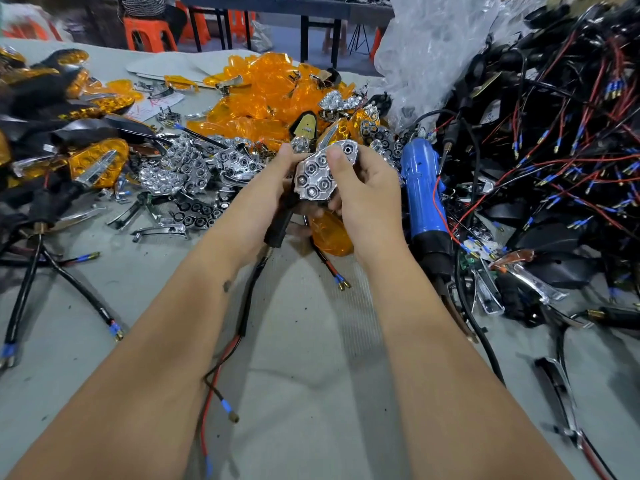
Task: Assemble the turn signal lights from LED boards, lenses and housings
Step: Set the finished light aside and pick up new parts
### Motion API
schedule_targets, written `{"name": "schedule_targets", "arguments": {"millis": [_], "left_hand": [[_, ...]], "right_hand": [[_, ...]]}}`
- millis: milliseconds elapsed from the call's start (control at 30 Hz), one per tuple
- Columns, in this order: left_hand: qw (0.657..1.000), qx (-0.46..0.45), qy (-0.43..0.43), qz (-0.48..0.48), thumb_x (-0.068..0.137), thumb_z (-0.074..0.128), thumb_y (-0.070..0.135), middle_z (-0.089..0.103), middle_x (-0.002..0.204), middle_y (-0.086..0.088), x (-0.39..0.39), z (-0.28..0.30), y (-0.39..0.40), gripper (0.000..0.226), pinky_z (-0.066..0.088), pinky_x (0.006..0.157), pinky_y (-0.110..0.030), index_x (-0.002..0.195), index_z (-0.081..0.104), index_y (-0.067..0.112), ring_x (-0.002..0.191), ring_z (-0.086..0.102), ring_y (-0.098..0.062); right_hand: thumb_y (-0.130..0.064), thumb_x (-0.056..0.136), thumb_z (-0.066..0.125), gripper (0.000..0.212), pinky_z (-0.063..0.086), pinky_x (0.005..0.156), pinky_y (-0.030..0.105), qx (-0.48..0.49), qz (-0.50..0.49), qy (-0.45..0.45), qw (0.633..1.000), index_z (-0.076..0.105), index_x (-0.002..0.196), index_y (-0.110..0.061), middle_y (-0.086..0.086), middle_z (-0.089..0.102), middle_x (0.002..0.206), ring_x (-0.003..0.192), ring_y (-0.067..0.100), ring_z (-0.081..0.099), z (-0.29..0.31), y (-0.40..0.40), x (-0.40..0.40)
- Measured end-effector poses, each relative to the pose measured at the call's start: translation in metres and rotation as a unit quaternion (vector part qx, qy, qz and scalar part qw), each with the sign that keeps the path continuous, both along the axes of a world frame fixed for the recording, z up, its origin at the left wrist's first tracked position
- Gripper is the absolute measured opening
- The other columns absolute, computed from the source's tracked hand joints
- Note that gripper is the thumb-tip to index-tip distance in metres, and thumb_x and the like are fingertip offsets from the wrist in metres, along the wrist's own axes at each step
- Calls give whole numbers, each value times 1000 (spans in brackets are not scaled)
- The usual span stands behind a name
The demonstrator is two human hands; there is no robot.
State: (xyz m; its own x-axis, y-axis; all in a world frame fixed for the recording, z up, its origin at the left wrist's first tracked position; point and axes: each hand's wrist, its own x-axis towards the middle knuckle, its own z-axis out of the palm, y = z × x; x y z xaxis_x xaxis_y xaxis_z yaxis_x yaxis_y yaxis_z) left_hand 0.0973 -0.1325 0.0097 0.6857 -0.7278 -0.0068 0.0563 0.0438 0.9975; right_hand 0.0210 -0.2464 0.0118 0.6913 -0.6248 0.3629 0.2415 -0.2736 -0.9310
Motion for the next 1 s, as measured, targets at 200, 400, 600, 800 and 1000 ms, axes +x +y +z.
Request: {"name": "schedule_targets", "arguments": {"millis": [200, 400, 600, 800, 1000], "left_hand": [[996, 79, 33, -36, 105, 34, 46, 72, 83, -6, 5, 6, 12, 46, 53, 50, -24, 114, 63, 10, 61, 65, -17], [991, 121, 10, -49, 103, 41, 32, 65, 75, -2, 12, 9, 24, 29, 29, 42, -17, 111, 63, 15, 49, 46, -10], [994, 24, 7, 106, 96, 39, -5, 66, 61, 3, 23, 9, 24, 32, 25, 41, -13, 103, 67, 8, 48, 39, -4], [976, 93, -112, 164, 96, 63, 13, 75, 73, 2, 31, -3, 29, 8, 42, 43, -13, 94, 70, 17, 48, 52, 0], [981, 97, -43, 164, 93, 64, 10, 68, 62, 0, 36, 0, 32, 14, 36, 40, -15, 80, 71, 9, 49, 49, -6]], "right_hand": [[-36, 101, 56, 24, 44, 57, 29, 74, -82, -44, 993, 54, 80, -23, -6, 52, 67, 57, 11, 52, 2, -6, 0], [-32, 104, 51, 19, 42, 44, 21, 168, -67, -109, 977, 53, 89, -19, 8, 58, 78, 45, 8, 54, 5, -12, -2], [-28, 106, 47, 19, 41, 43, 23, 215, -33, -125, 968, 53, 91, -19, 2, 64, 71, 45, 15, 57, 7, -14, -7], [-28, 108, 41, 25, 39, 45, 24, 232, -27, -118, 965, 52, 88, -17, 15, 54, 84, 45, 15, 57, 9, -12, -8], [-27, 108, 39, 26, 37, 43, 23, 237, -45, -118, 963, 53, 89, -18, 4, 55, 69, 42, 13, 54, 10, -10, -9]]}}
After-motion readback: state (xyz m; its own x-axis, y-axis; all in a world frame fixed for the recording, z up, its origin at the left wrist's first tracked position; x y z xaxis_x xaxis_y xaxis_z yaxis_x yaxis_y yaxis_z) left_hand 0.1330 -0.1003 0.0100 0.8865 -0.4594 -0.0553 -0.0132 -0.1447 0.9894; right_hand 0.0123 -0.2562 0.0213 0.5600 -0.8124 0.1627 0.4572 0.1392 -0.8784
